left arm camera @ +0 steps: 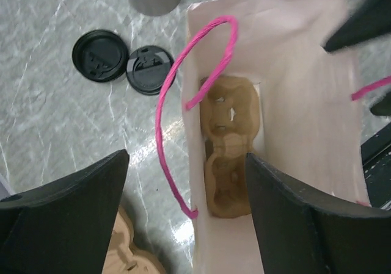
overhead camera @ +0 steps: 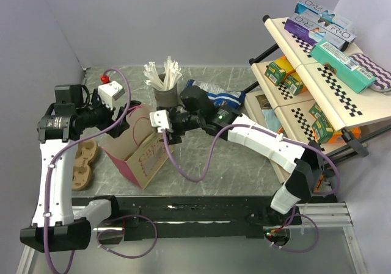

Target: Pack the takeout coffee

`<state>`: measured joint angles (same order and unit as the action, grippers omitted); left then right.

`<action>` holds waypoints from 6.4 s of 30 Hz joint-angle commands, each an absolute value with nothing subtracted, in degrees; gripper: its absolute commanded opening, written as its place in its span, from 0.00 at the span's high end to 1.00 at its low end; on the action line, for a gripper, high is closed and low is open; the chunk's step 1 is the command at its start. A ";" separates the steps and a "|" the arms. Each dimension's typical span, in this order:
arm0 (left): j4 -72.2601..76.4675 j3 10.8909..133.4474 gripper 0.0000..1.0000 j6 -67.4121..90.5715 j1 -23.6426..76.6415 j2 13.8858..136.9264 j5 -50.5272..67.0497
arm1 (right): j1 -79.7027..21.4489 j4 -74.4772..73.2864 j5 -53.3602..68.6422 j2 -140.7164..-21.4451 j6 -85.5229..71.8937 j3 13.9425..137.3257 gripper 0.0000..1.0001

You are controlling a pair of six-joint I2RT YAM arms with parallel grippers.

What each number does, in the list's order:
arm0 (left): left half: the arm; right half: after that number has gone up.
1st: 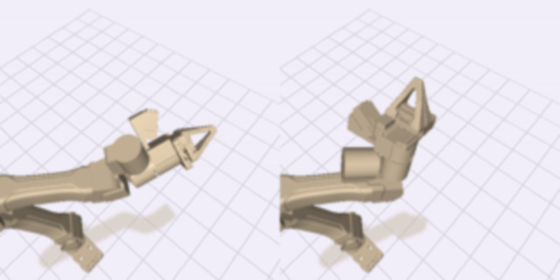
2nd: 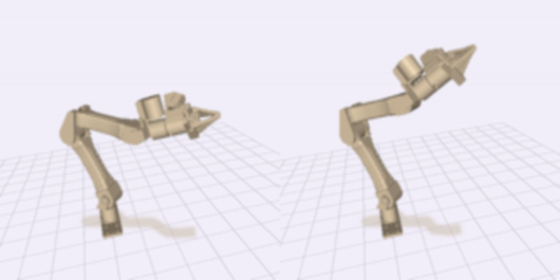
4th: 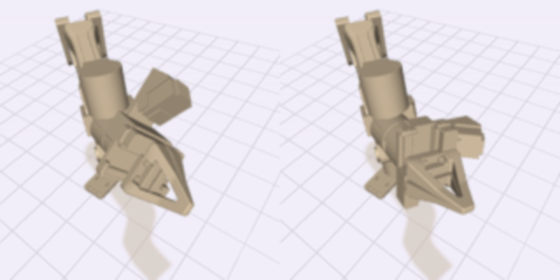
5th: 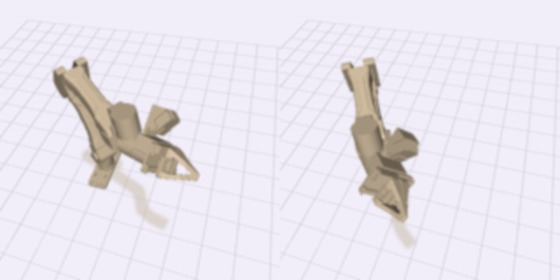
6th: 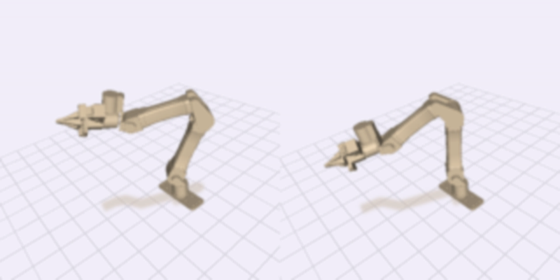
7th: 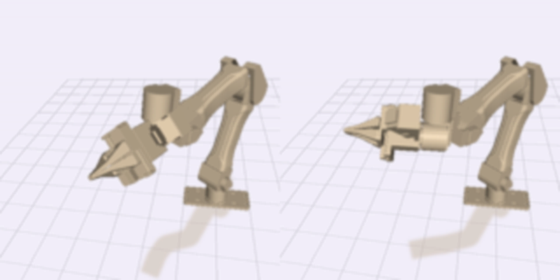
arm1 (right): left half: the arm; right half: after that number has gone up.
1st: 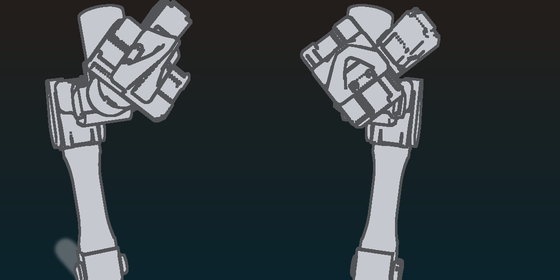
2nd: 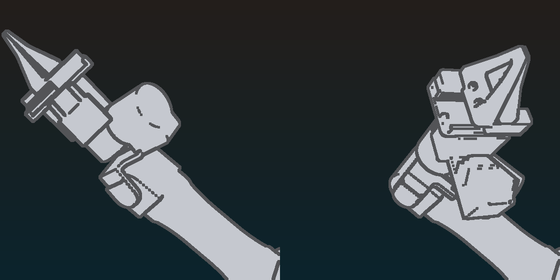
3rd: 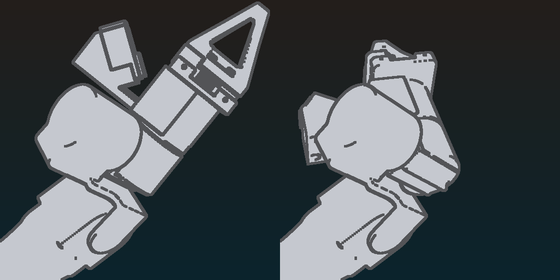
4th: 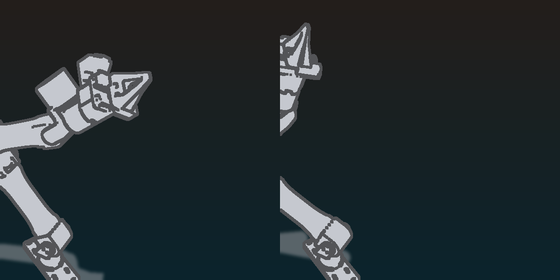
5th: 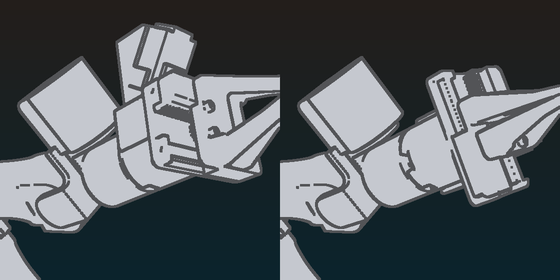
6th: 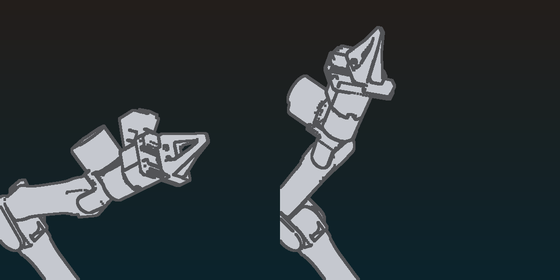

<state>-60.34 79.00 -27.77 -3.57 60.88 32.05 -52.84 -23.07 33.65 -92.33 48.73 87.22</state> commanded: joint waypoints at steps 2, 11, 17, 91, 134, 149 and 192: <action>-59.84 81.20 0.25 -29.26 -3.69 63.36 29.18 | -55.80 -20.65 32.35 -88.87 52.38 84.30 0.30; -70.48 85.24 0.51 -36.12 -3.61 71.08 31.37 | -58.53 -24.17 30.94 -83.94 50.72 80.60 0.44; -72.51 89.99 0.67 -39.28 -3.69 75.93 36.29 | -57.93 -23.64 29.80 -82.62 43.71 83.83 0.34; -70.05 92.37 0.31 -34.36 -2.72 74.00 36.91 | -24.17 -44.82 22.06 -108.98 34.10 96.77 0.21; -72.33 88.06 0.39 -39.64 -3.78 72.15 27.51 | -27.77 -52.30 38.05 -77.62 33.92 96.94 1.00; -78.31 100.79 0.99 -44.21 -3.08 79.71 39.72 | -35.06 -51.80 42.72 -84.47 30.07 120.33 1.00; -46.86 76.38 0.99 -31.38 11.95 58.72 31.20 | -62.14 -23.47 21.62 -79.80 51.95 88.77 1.00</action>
<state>-52.49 78.04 -32.12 11.42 61.65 29.36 -60.86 -28.62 23.75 -77.87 50.87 89.78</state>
